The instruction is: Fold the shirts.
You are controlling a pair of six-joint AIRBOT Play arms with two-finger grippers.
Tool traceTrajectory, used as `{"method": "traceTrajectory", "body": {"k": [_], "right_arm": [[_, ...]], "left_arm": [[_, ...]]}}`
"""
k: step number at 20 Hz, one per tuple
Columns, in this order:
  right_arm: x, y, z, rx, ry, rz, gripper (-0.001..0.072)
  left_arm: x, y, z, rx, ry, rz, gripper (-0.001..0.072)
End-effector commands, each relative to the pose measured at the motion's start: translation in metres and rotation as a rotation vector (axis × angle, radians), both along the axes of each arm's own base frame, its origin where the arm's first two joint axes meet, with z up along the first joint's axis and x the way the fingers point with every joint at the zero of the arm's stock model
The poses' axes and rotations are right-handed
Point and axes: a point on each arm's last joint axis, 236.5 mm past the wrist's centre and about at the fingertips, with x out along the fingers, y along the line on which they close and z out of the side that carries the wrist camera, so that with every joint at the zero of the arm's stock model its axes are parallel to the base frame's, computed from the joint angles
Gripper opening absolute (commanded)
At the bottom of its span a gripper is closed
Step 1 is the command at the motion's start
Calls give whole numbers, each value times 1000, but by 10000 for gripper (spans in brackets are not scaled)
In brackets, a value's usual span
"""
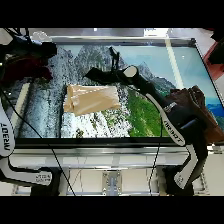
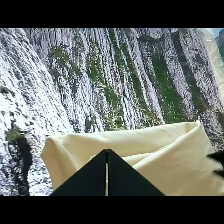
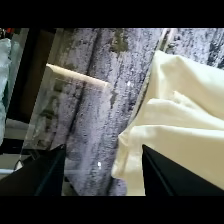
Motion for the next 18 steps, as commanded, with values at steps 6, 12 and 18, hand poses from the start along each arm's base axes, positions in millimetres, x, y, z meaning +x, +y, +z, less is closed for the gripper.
{"method": "traceTrajectory", "body": {"k": [6, 12, 18], "right_arm": [[3, -190, -113, -242, 437, -79, 560], [2, -138, -169, -83, 526, -16, 589], [0, -86, -183, -37, 497, -6, 589]], "left_arm": [[8, 1, 10, 2, -57, -3, 13], [8, 2, 10, 5, -58, -4, 13], [8, 2, 10, 23, -65, -19, 13]]}}
